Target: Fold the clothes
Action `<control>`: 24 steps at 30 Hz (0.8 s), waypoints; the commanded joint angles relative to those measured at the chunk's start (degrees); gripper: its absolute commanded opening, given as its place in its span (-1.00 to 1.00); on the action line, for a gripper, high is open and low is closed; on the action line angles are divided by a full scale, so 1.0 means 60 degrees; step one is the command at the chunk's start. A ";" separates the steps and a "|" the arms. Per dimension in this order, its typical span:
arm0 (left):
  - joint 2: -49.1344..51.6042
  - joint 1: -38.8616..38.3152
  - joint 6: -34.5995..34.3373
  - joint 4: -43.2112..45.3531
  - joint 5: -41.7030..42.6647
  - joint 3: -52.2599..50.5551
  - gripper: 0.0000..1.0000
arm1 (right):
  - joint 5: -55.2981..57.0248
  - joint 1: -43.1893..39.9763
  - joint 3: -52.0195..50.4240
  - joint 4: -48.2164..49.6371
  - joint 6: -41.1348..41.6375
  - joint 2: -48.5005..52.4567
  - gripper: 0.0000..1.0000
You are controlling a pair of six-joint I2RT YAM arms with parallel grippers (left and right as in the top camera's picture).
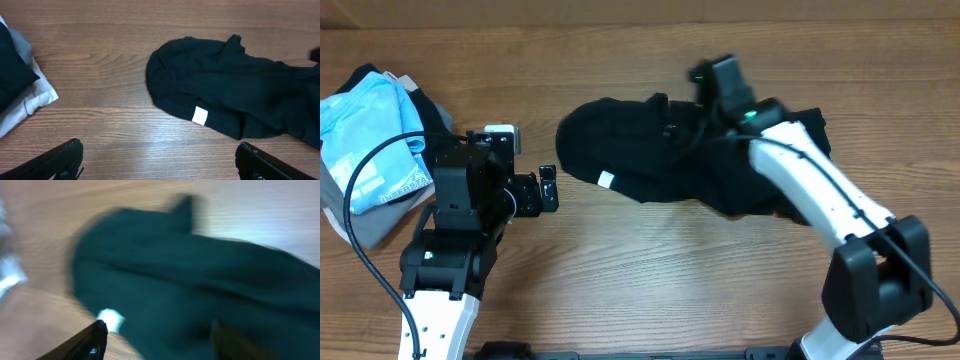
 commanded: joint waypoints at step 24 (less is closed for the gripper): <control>0.1836 -0.0073 -0.1785 0.0423 0.1898 0.0251 0.90 | 0.1322 -0.4535 -0.0703 -0.3778 -0.0463 -0.0415 -0.92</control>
